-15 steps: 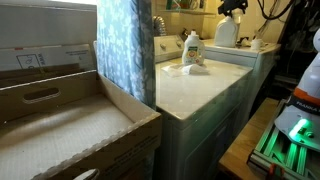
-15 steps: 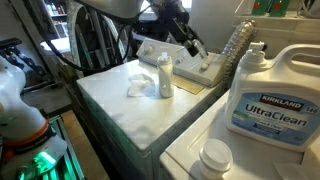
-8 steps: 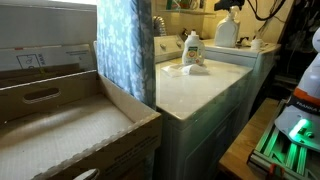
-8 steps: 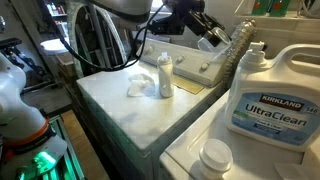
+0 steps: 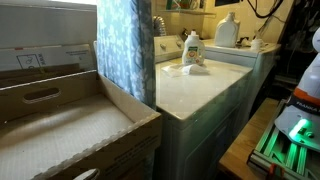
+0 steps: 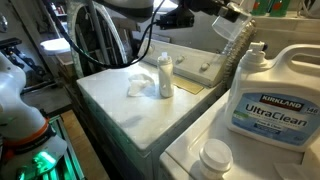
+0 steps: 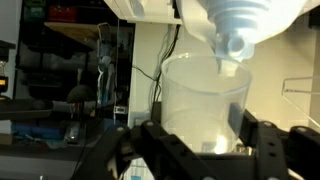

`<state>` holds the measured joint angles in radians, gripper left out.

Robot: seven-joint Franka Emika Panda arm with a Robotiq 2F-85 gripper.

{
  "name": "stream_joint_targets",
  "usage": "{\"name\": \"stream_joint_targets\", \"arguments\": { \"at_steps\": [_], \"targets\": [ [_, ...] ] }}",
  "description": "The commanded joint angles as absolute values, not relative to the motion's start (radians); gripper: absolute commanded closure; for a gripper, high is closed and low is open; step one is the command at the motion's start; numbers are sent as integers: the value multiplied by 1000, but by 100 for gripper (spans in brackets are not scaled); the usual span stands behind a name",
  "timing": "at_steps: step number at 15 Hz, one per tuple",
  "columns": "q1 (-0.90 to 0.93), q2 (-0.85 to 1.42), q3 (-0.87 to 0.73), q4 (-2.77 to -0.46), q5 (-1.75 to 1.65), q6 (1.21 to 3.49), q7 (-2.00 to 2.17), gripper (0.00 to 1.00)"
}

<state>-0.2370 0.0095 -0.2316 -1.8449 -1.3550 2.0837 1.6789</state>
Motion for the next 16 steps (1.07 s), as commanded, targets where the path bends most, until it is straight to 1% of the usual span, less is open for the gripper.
{"name": "stream_joint_targets", "arguments": {
  "at_steps": [1, 4, 6, 9, 12, 16],
  "targets": [
    [-252, 42, -249, -1810, -1500, 2128, 1818, 56],
    [-266, 80, -264, -1805, -1564, 2198, 1913, 56],
    [-282, 112, -277, -1798, -1660, 2285, 1995, 56],
    [-299, 149, -287, -1776, -1820, 2346, 2137, 56],
    [-307, 174, -285, -1780, -1932, 2333, 2192, 56],
    [-317, 197, -277, -1797, -1999, 2311, 2230, 56]
  ]
}}
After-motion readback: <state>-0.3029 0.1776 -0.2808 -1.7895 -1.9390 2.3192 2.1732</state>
